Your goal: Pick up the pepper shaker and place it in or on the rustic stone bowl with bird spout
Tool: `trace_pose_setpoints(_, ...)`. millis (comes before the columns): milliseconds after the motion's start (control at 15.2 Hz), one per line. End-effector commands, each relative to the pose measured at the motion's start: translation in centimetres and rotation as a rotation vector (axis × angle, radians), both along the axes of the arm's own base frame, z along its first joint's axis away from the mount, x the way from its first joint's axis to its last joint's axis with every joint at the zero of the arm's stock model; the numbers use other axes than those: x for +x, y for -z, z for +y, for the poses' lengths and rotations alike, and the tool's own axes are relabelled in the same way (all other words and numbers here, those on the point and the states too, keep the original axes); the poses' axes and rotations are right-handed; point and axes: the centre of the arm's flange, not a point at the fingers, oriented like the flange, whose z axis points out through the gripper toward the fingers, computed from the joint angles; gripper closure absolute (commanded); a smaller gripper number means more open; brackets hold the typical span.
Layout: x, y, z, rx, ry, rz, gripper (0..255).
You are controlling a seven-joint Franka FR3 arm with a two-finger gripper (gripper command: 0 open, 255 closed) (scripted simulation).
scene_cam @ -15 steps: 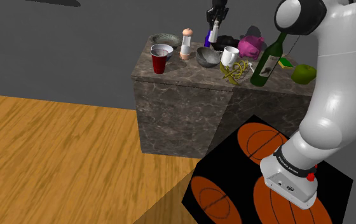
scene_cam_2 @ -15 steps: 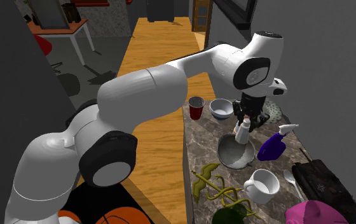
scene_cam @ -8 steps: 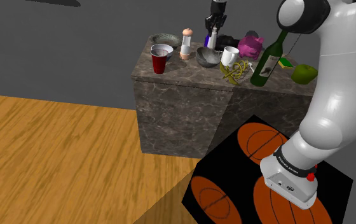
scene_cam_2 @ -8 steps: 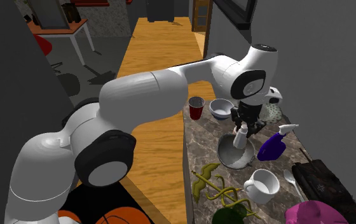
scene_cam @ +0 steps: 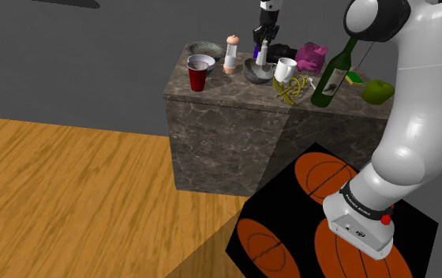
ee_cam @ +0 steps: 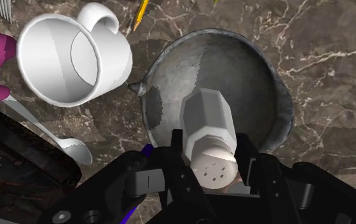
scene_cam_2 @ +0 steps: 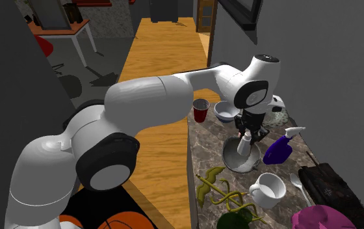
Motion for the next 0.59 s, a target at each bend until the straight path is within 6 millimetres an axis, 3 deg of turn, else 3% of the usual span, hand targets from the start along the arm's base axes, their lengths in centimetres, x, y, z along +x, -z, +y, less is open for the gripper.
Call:
trace_pose_setpoints(0,0.01,0.02,-0.02,0.000,0.000,0.000,255)
trace_pose_setpoints(132,0.01,0.02,-0.02,0.000,0.000,0.000,255)
trace_pose_setpoints(198,0.01,0.02,-0.01,0.000,0.000,0.000,0)
trace_pose_setpoints(528,0.01,0.02,-0.01,0.000,0.000,0.000,0)
